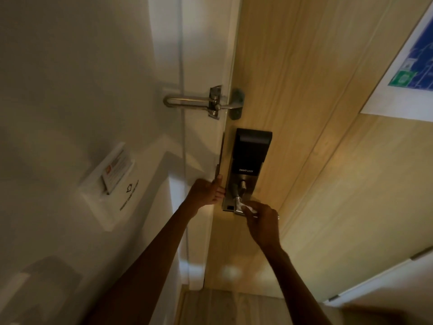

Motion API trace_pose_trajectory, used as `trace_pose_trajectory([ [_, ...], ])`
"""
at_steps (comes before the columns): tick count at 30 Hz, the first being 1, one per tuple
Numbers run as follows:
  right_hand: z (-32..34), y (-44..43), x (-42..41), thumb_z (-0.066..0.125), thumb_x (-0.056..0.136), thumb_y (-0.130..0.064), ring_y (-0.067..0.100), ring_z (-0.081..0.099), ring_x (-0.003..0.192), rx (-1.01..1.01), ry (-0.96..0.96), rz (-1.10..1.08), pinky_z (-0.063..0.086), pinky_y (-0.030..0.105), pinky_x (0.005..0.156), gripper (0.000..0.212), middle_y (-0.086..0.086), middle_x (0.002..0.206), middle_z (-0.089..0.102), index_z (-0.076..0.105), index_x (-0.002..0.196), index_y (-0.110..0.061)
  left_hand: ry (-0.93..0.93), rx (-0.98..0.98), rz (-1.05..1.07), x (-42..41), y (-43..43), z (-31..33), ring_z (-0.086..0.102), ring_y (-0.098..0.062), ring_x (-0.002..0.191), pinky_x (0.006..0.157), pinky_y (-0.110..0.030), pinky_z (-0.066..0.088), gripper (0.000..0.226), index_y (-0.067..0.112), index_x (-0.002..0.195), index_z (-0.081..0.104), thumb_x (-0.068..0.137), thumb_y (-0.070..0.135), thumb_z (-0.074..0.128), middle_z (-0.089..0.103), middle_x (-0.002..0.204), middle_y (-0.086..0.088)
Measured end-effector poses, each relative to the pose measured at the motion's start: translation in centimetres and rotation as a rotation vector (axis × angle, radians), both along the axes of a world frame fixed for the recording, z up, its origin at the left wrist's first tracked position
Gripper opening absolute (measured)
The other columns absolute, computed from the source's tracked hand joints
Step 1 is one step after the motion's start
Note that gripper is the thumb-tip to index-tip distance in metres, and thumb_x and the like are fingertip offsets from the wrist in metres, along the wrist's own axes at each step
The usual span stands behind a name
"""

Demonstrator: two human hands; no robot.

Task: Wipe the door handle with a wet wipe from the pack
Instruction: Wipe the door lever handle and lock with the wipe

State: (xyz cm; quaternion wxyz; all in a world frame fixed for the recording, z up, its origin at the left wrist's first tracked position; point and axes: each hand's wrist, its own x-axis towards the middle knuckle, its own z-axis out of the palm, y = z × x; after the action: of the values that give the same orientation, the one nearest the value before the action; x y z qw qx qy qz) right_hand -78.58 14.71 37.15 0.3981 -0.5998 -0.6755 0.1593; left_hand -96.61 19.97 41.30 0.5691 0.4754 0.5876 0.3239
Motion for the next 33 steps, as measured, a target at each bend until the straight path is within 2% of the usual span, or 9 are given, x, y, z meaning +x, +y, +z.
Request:
trace_pose_trajectory([
  [3, 0.8, 0.8, 0.9, 0.07, 0.085, -0.025, 0.009, 0.069, 0.087, -0.047, -0.05, -0.021, 0.047, 0.016, 0.076, 0.014, -0.002, 0.1, 0.075, 0.077, 0.097, -0.021, -0.021, -0.001, 0.009, 0.0, -0.2, 0.2, 0.061, -0.033, 0.118, 0.101, -0.038, 0.049, 0.064, -0.009, 0.121, 0.058, 0.1, 0.047, 0.036, 0.061, 0.128, -0.025],
  [9, 0.5, 0.7, -3.0, 0.063, 0.088, -0.014, 0.019, 0.069, 0.074, -0.072, 0.159, -0.277, 0.045, 0.017, 0.063, 0.015, 0.007, 0.088, 0.076, 0.076, 0.095, -0.017, 0.0, 0.046, 0.018, -0.2, -0.3, 0.1, 0.068, -0.029, 0.105, 0.07, -0.02, 0.057, 0.062, -0.006, 0.112, 0.065, 0.097, 0.05, 0.041, 0.068, 0.117, -0.022],
  [11, 0.1, 0.0, -3.2, 0.063, 0.09, -0.015, 0.011, 0.064, 0.069, -0.009, 0.154, -0.246, 0.044, 0.015, 0.06, 0.013, 0.007, 0.085, 0.075, 0.075, 0.094, -0.014, 0.009, 0.054, 0.012, -0.4, -0.4, 0.3, 0.069, -0.029, 0.104, 0.067, -0.018, 0.057, 0.062, -0.006, 0.112, 0.065, 0.097, 0.049, 0.041, 0.069, 0.115, -0.022],
  [14, -0.7, -1.0, -2.1, 0.062, 0.092, -0.019, 0.013, 0.067, 0.082, 0.095, 0.066, -0.119, 0.055, 0.029, 0.073, 0.014, 0.004, 0.096, 0.074, 0.072, 0.1, -0.014, 0.019, 0.054, 0.007, -0.7, -0.4, 0.2, 0.069, -0.028, 0.104, 0.068, -0.018, 0.057, 0.063, -0.006, 0.111, 0.065, 0.096, 0.051, 0.042, 0.069, 0.115, -0.023],
  [17, -0.4, -1.0, 0.3, 0.059, 0.093, -0.02, 0.002, 0.066, 0.089, 0.104, -0.037, 0.092, 0.053, 0.022, 0.08, 0.016, -0.006, 0.103, 0.073, 0.073, 0.101, -0.021, 0.034, 0.062, 0.008, -0.5, -0.5, 0.2, 0.069, -0.027, 0.104, 0.068, -0.017, 0.057, 0.063, -0.006, 0.112, 0.065, 0.096, 0.051, 0.042, 0.069, 0.116, -0.023],
  [20, 0.5, -0.1, 2.7, 0.058, 0.094, -0.025, 0.003, 0.068, 0.089, 0.068, -0.124, 0.225, 0.055, 0.021, 0.078, 0.018, -0.008, 0.102, 0.074, 0.074, 0.101, -0.024, 0.011, 0.036, 0.001, -0.4, -0.6, 0.5, 0.065, -0.03, 0.111, 0.076, -0.022, 0.056, 0.064, -0.01, 0.116, 0.062, 0.099, 0.047, 0.039, 0.066, 0.12, -0.023],
  [26, 1.6, 2.0, 8.7, 0.067, 0.088, -0.019, 0.006, 0.068, 0.079, -0.095, -0.247, 0.208, 0.049, 0.018, 0.071, 0.014, -0.008, 0.087, 0.076, 0.077, 0.091, -0.029, -0.034, -0.002, 0.003, -0.1, -0.8, 0.9, 0.062, -0.033, 0.117, 0.099, -0.038, 0.051, 0.063, -0.009, 0.119, 0.06, 0.1, 0.047, 0.037, 0.063, 0.125, -0.023],
  [29, 2.4, 1.4, 10.6, 0.068, 0.086, -0.017, 0.008, 0.066, 0.075, -0.313, 0.044, 0.154, 0.046, 0.017, 0.072, 0.018, -0.004, 0.073, 0.073, 0.076, 0.076, -0.029, -0.059, -0.044, 0.004, 0.0, -0.7, 1.3, 0.056, -0.035, 0.123, 0.106, -0.04, 0.045, 0.064, -0.011, 0.125, 0.054, 0.103, 0.044, 0.03, 0.058, 0.132, -0.024],
  [33, -0.3, -0.9, 10.4, 0.061, 0.09, -0.012, 0.027, 0.07, 0.084, -0.375, 0.68, 0.004, 0.052, 0.038, 0.085, 0.017, 0.012, 0.089, 0.074, 0.074, 0.101, -0.009, -0.033, -0.044, -0.035, -0.3, -0.2, 1.0, 0.058, -0.034, 0.122, 0.097, -0.038, 0.05, 0.068, -0.01, 0.121, 0.056, 0.099, 0.05, 0.032, 0.059, 0.13, -0.025],
])
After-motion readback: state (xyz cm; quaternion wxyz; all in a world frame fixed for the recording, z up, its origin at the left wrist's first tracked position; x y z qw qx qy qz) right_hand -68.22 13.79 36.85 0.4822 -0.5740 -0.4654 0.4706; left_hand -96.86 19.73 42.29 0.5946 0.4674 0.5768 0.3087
